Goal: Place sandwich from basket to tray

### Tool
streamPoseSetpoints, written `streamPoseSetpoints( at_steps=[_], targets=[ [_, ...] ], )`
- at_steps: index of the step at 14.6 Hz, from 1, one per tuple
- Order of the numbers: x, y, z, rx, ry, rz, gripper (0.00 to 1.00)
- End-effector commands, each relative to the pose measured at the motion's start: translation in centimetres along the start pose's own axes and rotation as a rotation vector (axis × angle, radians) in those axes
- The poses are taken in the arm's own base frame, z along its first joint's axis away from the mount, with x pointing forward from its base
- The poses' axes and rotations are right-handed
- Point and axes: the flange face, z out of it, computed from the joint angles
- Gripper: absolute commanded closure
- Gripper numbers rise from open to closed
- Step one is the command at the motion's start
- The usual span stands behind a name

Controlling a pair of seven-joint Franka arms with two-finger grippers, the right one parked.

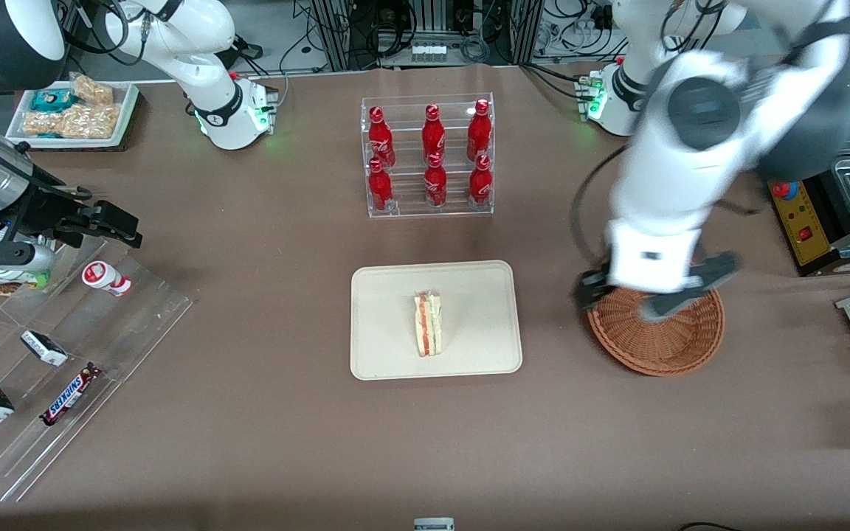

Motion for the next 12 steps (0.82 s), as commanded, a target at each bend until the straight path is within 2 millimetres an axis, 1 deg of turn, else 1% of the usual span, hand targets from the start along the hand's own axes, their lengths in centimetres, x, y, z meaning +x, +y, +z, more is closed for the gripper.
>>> streamPoseSetpoints(
  at_steps=[1,2,3,5,6,8,11,12],
  targets=[
    [-0.4,-7.8,-1.5,0.049,-0.061,0.128,0.0],
    [0.2,-11.1,-1.5,0.057,-0.083,0.155,0.0],
    [0.6,-13.9,-1.8,0.024,-0.11,0.248,0.0],
    [3.2,-19.6,-2.3,-0.038,-0.153,0.355,0.0],
    [3.7,-21.2,-2.3,-0.033,-0.183,0.386,0.0],
    [4.8,-21.9,-2.1,-0.036,-0.182,0.417,0.0],
    [6.0,-21.1,-1.1,-0.014,-0.16,0.414,0.0],
    [6.3,-20.7,-1.6,-0.016,-0.117,0.418,0.0]
  ],
)
